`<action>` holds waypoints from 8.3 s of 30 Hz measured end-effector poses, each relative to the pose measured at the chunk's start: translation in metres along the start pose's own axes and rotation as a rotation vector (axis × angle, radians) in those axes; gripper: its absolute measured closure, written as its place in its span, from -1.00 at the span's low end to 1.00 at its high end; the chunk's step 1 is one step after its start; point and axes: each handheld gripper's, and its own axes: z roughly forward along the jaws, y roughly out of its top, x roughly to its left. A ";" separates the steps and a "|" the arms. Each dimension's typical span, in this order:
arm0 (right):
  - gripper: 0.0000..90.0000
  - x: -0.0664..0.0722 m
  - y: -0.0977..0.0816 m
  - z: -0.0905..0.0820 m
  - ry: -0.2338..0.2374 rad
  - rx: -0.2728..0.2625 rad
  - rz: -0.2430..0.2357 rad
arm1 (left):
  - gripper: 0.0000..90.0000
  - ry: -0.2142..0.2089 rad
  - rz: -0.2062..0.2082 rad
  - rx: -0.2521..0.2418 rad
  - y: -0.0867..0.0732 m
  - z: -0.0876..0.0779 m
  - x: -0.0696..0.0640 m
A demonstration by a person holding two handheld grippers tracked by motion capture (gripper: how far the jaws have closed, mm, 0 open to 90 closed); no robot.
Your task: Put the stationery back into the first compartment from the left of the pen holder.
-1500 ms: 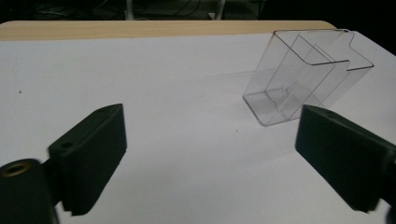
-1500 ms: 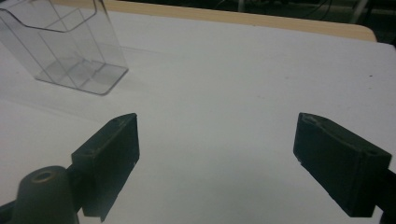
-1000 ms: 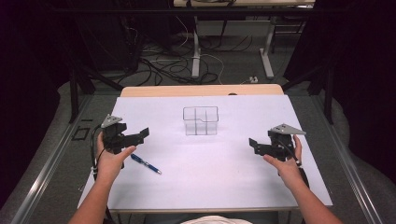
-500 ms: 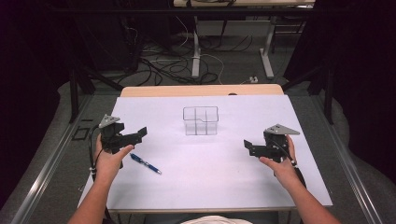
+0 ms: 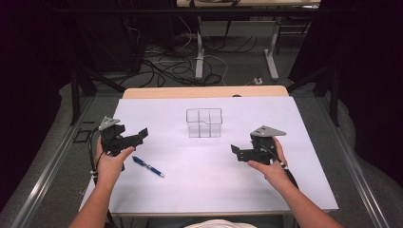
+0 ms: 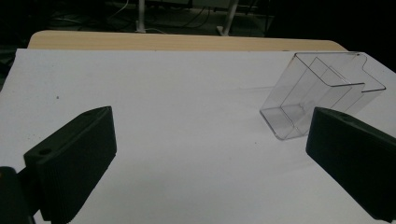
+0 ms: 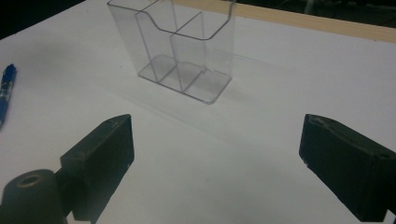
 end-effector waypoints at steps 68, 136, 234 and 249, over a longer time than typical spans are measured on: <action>0.30 0.191 0.019 0.150 0.405 0.100 -0.244 | -1.00 0.037 0.007 -0.027 -0.004 0.006 0.003; 0.78 0.215 0.003 0.171 0.404 0.196 -0.287 | -1.00 0.037 0.004 -0.027 -0.005 0.007 0.006; 0.78 0.032 0.050 0.040 0.352 0.289 -0.087 | -0.37 -0.148 0.667 0.029 -0.019 0.029 -0.120; 0.78 0.033 0.056 0.039 0.360 0.325 -0.047 | -0.09 -0.140 0.988 0.004 -0.025 0.035 -0.146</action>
